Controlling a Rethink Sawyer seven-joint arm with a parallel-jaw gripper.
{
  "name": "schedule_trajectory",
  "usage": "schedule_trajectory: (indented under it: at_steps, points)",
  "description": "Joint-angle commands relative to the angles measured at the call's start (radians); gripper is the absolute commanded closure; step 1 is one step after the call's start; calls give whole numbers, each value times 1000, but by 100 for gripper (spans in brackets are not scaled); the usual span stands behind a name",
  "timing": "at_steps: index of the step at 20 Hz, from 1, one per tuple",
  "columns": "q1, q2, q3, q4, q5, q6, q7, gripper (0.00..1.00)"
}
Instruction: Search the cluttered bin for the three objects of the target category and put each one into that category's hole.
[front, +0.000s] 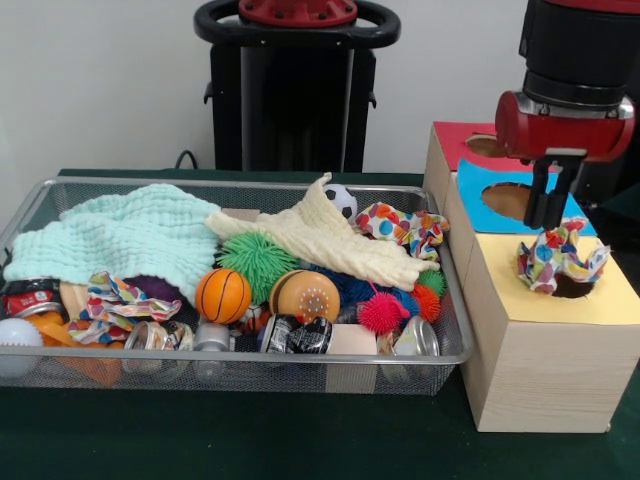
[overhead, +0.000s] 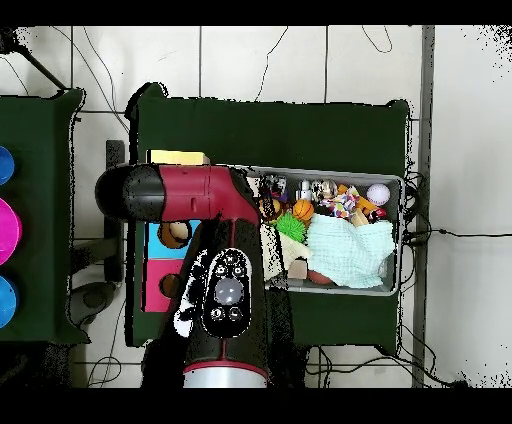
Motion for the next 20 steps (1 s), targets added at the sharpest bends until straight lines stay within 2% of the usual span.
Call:
schedule_trajectory:
  at_steps: [1,13,16,20]
  points:
    - [-16,38,22,-6,-36,93,101,100]
    - [-14,4,24,15,-26,121,108,100]
    - [-9,-44,20,29,-23,162,102,100]
    - [1,-151,7,45,-25,257,81,100]
